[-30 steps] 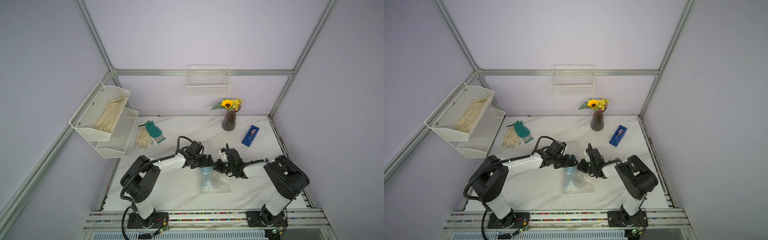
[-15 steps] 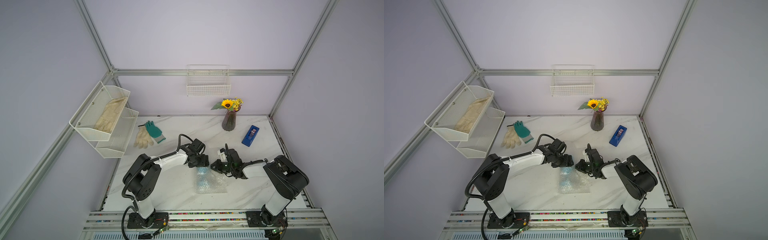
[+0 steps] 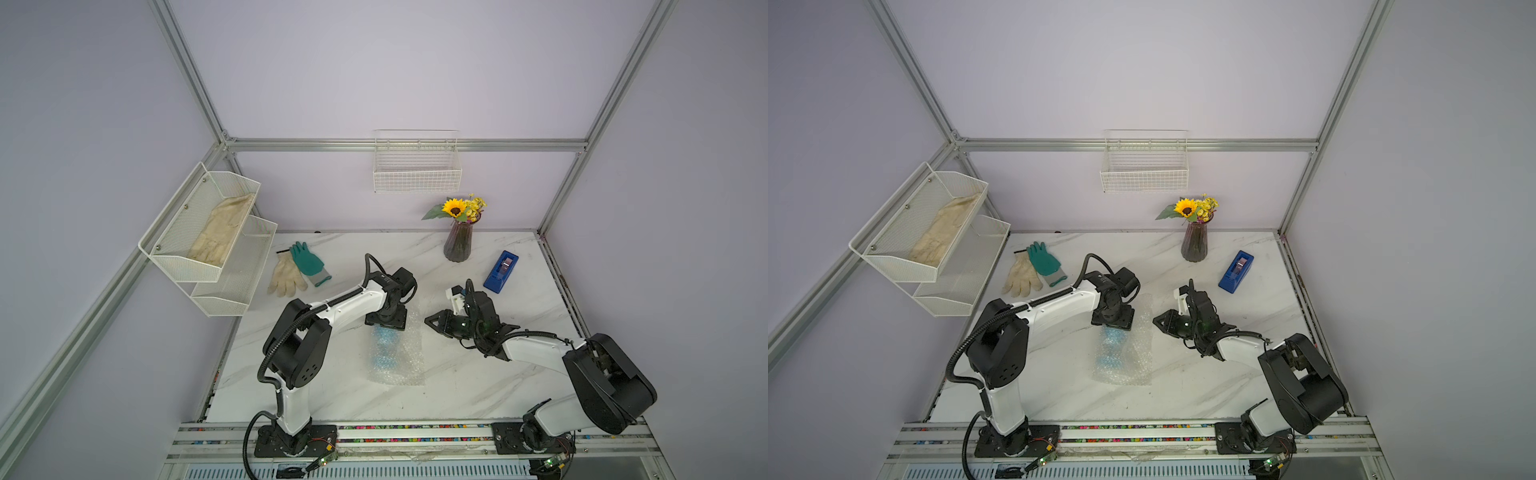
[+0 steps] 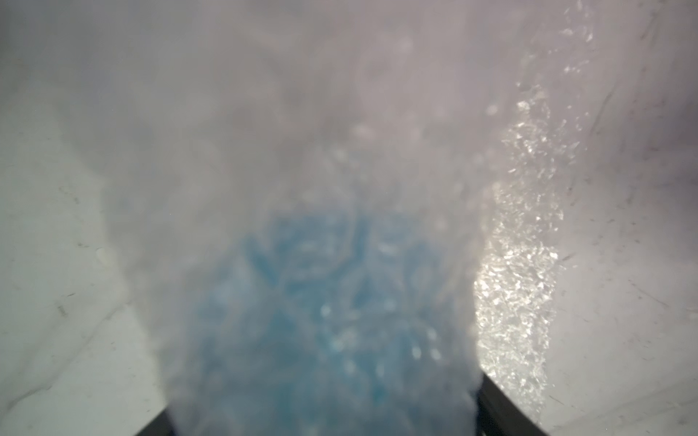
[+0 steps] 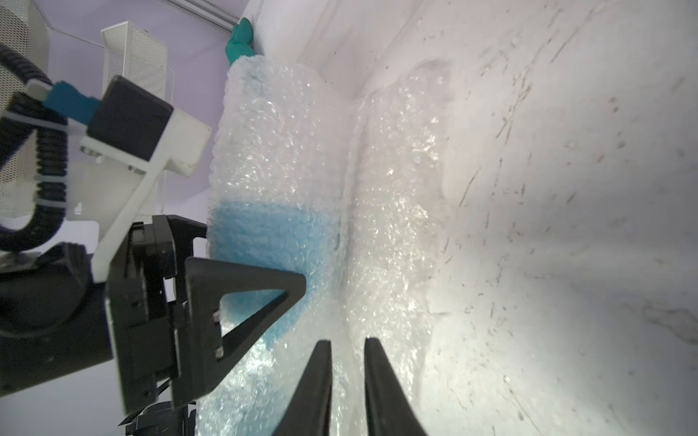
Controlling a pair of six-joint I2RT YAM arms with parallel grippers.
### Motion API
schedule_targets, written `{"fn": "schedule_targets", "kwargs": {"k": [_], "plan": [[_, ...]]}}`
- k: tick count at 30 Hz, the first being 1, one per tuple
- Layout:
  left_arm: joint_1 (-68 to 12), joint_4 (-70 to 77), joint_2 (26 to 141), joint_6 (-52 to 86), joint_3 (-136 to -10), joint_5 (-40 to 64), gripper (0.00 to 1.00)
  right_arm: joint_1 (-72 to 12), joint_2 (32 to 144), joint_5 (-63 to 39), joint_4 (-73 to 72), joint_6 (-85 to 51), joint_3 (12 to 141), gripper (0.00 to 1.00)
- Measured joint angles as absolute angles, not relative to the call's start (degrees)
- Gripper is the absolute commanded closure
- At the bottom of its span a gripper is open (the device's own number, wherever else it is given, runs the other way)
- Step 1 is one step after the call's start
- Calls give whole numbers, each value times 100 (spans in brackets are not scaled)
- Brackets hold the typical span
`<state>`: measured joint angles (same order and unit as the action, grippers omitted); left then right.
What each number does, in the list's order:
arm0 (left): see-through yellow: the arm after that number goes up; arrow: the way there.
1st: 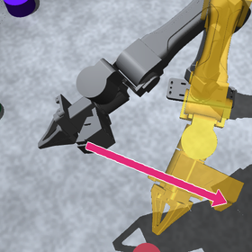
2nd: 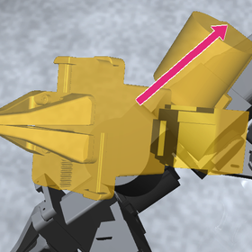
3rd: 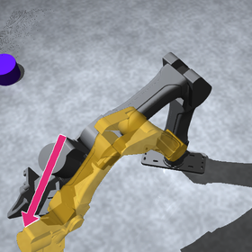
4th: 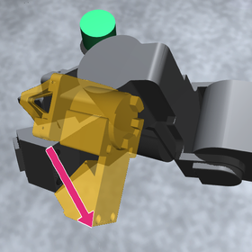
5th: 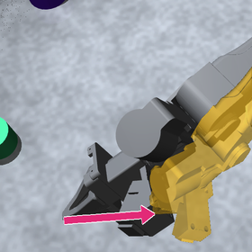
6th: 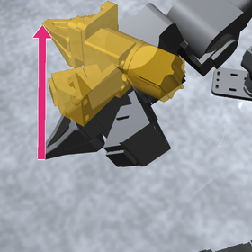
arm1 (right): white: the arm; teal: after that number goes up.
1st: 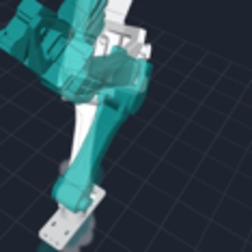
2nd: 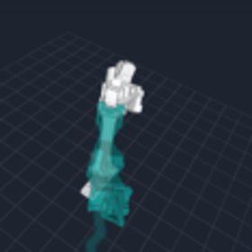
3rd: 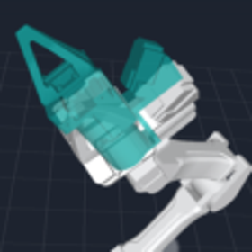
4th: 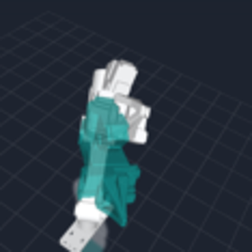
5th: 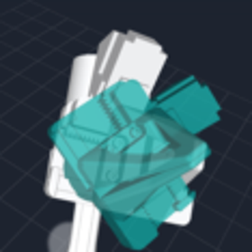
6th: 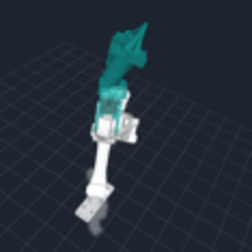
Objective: Wrap wine glasses in bubble wrap
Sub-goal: Wrap the wine glass in bubble wrap.
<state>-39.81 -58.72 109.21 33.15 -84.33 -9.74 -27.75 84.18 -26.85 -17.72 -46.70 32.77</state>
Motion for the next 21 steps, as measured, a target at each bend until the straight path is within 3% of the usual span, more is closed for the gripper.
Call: {"fn": "schedule_targets", "kwargs": {"k": [16, 21], "plan": [[-4394, -7531, 12092, 3514, -9533, -2539, 25, -2735, 8169, -2679, -1496, -4670, 3277, 80], [-4510, -7644, 12160, 3699, -9579, -2641, 17, -2735, 8167, -2674, -1485, -4665, 3277, 80]]}}
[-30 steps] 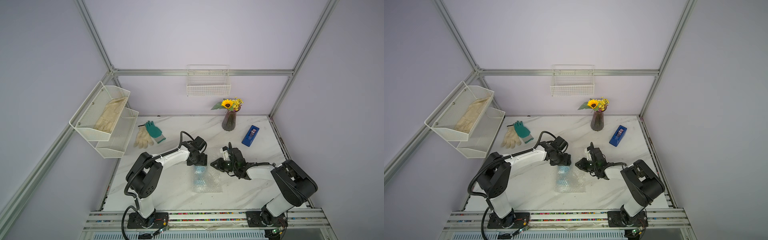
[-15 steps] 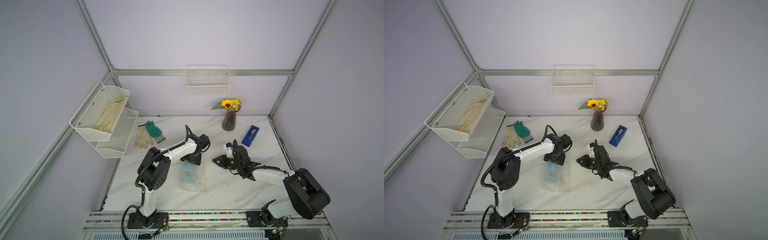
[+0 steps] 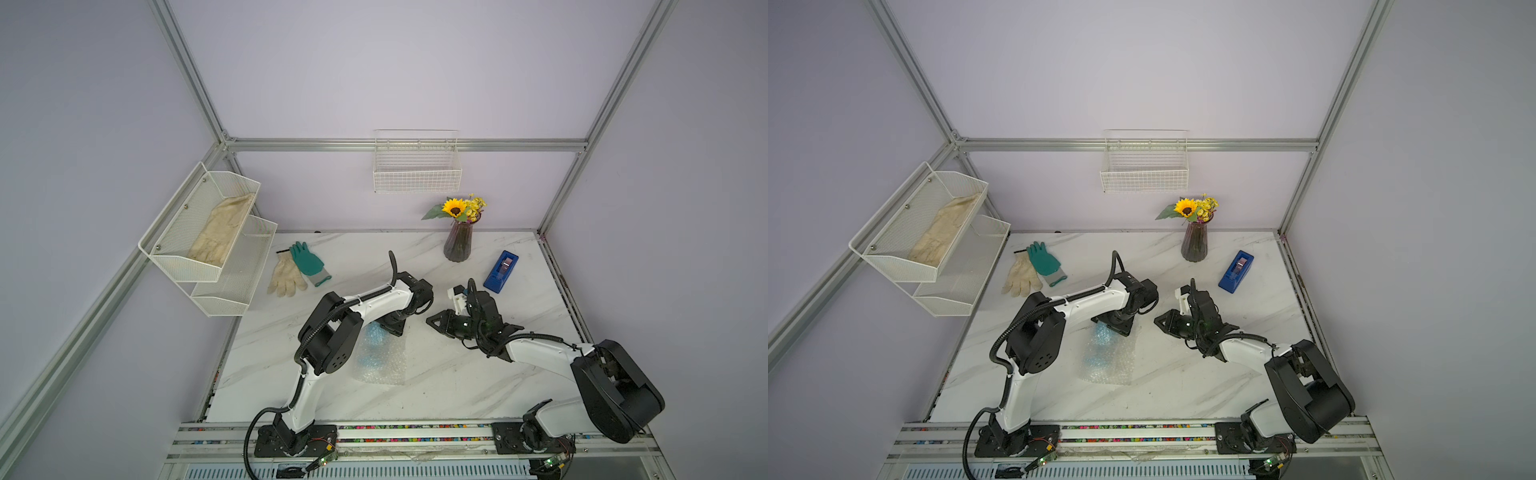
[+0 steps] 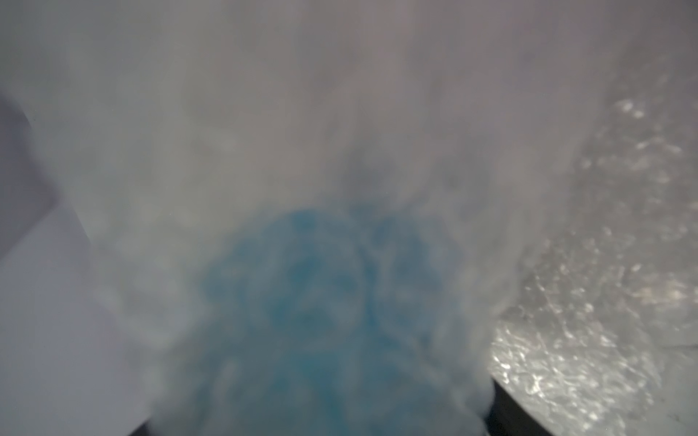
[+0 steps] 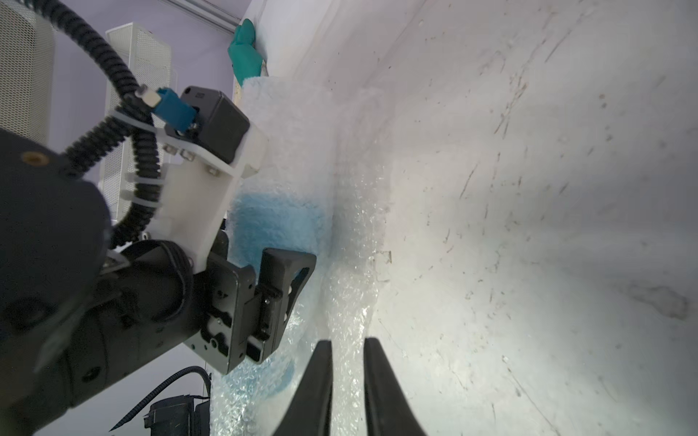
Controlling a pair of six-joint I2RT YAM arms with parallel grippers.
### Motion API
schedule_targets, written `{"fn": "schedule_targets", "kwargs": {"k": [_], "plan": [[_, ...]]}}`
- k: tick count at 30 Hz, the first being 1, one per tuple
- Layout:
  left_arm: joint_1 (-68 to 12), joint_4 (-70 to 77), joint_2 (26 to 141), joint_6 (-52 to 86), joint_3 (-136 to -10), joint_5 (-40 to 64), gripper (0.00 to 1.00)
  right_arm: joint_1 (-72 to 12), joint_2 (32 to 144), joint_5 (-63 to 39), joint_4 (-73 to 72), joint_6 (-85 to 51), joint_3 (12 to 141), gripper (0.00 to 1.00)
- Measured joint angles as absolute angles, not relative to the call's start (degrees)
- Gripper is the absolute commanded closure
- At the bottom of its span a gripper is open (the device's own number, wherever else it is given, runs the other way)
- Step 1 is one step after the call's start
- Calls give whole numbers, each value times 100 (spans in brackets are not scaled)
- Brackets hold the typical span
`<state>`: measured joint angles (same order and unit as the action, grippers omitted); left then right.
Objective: Wrap wine glasses in bubble wrap
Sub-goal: Wrap the wine glass in bubble wrap.
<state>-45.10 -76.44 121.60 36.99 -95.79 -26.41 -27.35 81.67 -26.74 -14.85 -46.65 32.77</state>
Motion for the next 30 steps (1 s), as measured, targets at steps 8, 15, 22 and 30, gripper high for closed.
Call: {"fn": "schedule_targets", "kwargs": {"k": [8, 15, 22, 30], "plan": [[-4508, -7559, 12145, 3791, -9579, -2397, 6, -2735, 8169, -2692, -1507, -4722, 3271, 82], [-4510, -7111, 11743, 3791, -9564, -1859, 1, -2735, 8309, -2829, -1911, -5013, 3111, 83], [-4499, -6595, 11257, 3791, -9268, -1345, 0, -2735, 8486, -2958, -2248, -5236, 2976, 83], [-4381, -5918, 10892, 3837, -8556, -613, 0, -2735, 8678, -3063, -2845, -5603, 2812, 83]]}}
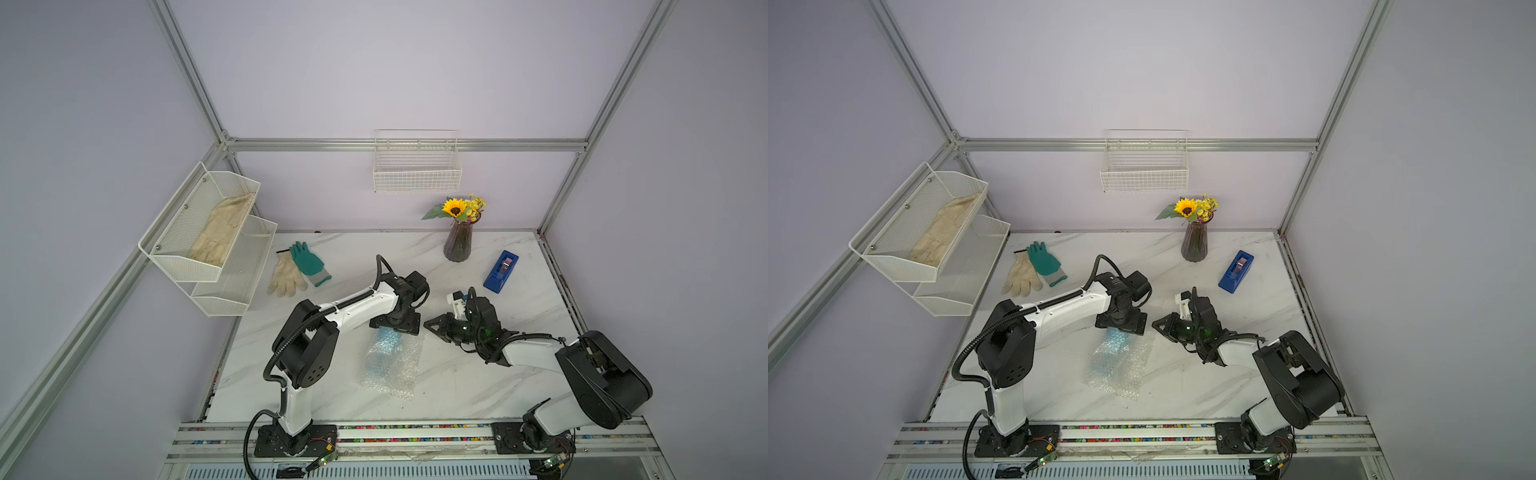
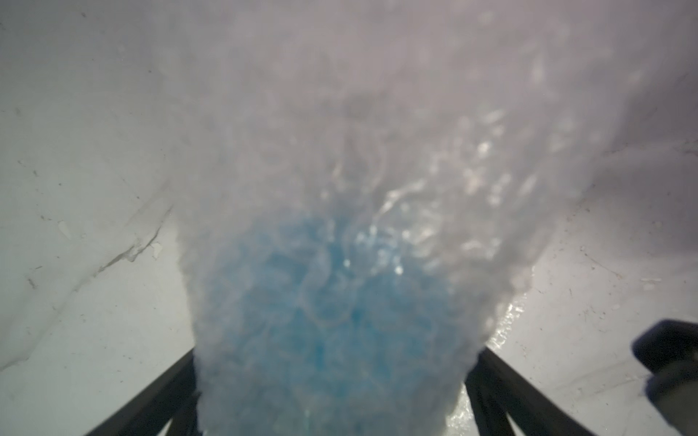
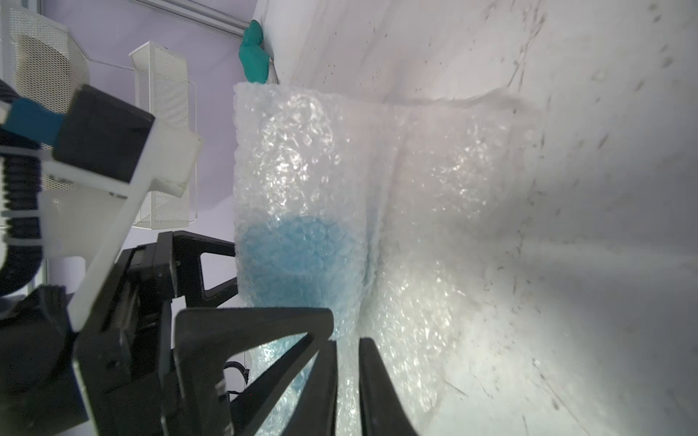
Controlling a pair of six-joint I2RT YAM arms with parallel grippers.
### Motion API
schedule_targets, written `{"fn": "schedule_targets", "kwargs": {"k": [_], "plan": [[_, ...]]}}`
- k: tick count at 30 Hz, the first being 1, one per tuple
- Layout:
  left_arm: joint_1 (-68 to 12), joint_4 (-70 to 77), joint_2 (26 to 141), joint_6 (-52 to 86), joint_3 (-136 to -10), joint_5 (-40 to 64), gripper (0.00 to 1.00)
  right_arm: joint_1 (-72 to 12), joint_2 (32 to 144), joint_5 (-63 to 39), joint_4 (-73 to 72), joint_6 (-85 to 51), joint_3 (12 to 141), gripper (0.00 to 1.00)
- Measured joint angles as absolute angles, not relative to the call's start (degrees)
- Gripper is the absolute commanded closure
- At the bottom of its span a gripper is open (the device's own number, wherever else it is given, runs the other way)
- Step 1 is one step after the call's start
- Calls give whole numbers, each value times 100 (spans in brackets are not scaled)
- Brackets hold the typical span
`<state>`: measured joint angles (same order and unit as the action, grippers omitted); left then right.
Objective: Wrap wine glasses in bubble wrap
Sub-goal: Wrap the wine glass in bubble wrap.
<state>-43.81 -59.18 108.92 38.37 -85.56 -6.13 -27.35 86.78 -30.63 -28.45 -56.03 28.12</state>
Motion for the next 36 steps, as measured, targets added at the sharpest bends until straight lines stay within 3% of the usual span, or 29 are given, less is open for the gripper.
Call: {"fn": "schedule_targets", "kwargs": {"k": [11, 16, 23, 36], "plan": [[-4158, -5199, 10097, 3994, -7926, 40, 0, -2821, 8868, -3159, -3479, -6062, 2731, 82], [-4064, -4862, 10020, 4053, -7640, 349, 0, -3079, 8973, -3144, -3682, -6246, 2705, 76], [-3898, -4517, 9743, 4198, -7205, 718, 0, -3312, 9183, -3083, -4091, -6582, 2574, 60], [-3625, -3712, 9231, 4473, -6523, 1380, 1, -3573, 9456, -2952, -4462, -6783, 2565, 54]]}}
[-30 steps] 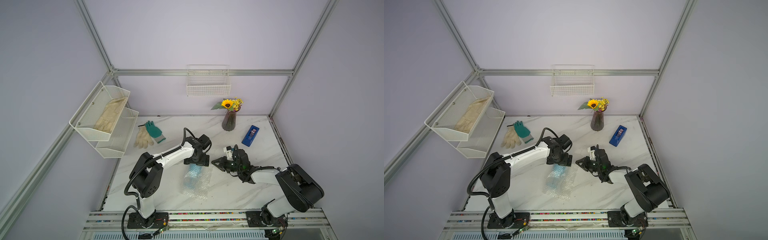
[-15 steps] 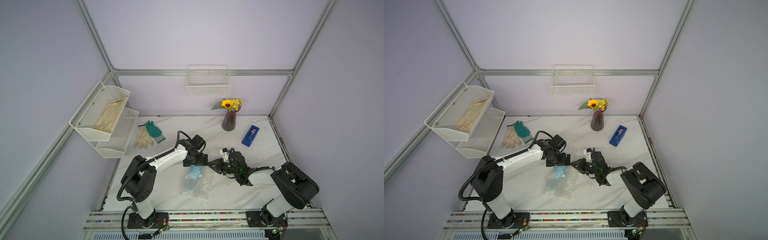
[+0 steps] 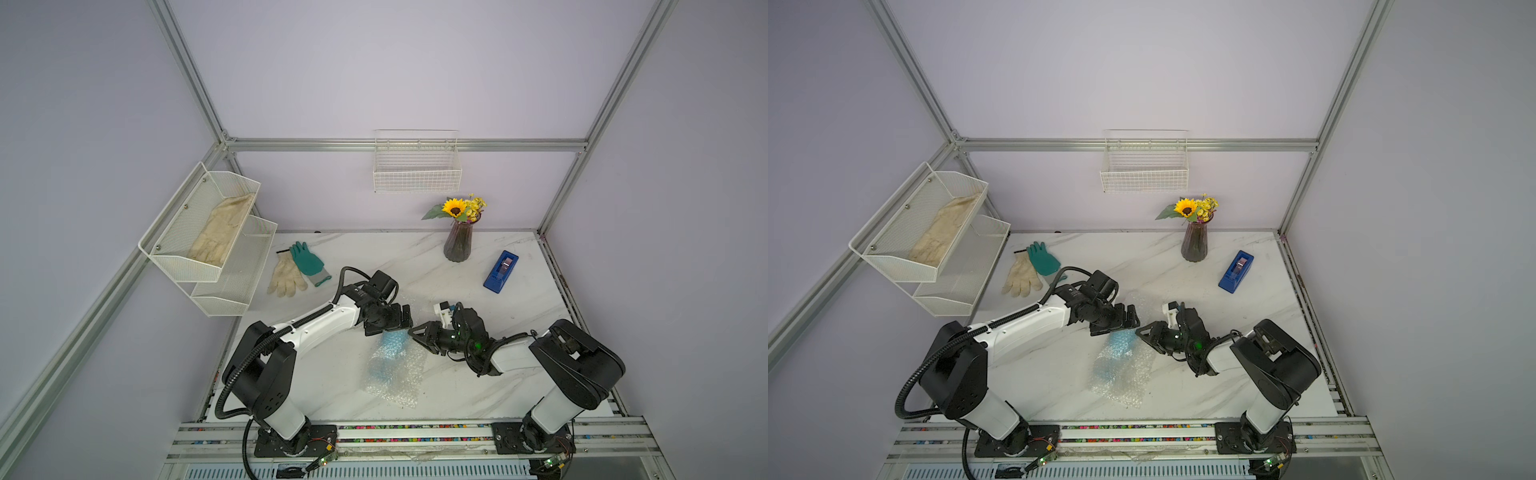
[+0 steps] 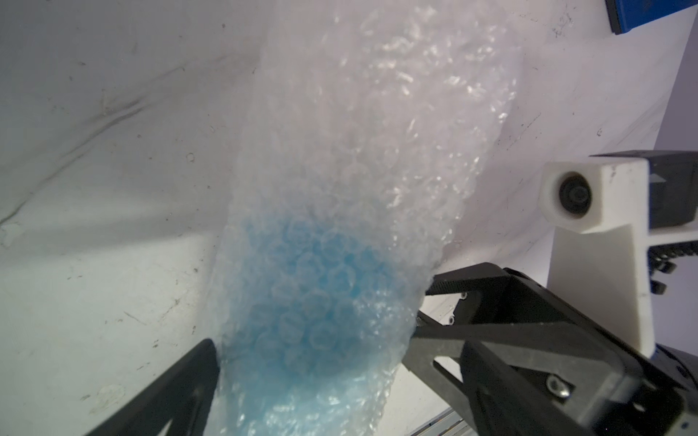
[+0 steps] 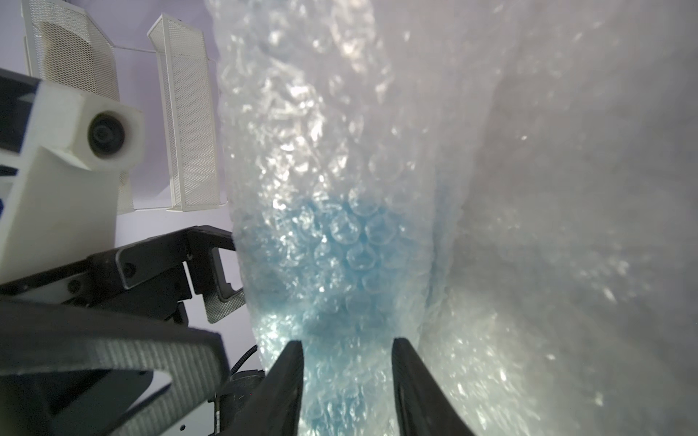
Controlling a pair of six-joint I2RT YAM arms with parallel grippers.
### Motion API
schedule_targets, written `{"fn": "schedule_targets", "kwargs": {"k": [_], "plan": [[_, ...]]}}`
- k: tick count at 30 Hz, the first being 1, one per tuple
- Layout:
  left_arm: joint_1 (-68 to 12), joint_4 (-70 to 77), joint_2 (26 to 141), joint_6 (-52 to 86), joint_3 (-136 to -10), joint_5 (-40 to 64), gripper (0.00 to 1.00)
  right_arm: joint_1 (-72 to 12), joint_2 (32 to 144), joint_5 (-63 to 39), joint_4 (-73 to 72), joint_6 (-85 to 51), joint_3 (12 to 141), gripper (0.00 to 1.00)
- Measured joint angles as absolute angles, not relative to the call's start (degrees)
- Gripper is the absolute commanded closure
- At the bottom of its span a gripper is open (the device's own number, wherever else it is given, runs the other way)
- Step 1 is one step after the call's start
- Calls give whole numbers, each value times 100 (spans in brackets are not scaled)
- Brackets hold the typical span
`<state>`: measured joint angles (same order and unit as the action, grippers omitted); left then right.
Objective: Wrap wine glasses in bubble wrap
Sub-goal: Wrap the wine glass in bubble wrap.
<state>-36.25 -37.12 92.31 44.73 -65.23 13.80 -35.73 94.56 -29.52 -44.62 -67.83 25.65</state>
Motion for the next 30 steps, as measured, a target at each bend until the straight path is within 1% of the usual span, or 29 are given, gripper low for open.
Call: {"fn": "schedule_targets", "kwargs": {"k": [3, 6, 20, 26, 30], "plan": [[-3583, -3568, 9212, 4547, -6405, 1498, 1, -3588, 9456, -2921, -4449, -6785, 2574, 46], [-3562, -3446, 9201, 4591, -6335, 1588, 1, -3616, 9450, -2851, -4329, -6709, 2606, 42], [-3371, -3398, 8781, 4473, -6206, 1737, 0, -3741, 9397, -2307, -3288, -6090, 3068, 42], [-3055, -3463, 8289, 4163, -6038, 1669, 0, -3743, 9397, -2202, -3120, -5922, 3142, 43], [-2821, -3450, 8217, 3865, -5747, 1656, 0, -3754, 9395, -2147, -3055, -5848, 3159, 43]]}}
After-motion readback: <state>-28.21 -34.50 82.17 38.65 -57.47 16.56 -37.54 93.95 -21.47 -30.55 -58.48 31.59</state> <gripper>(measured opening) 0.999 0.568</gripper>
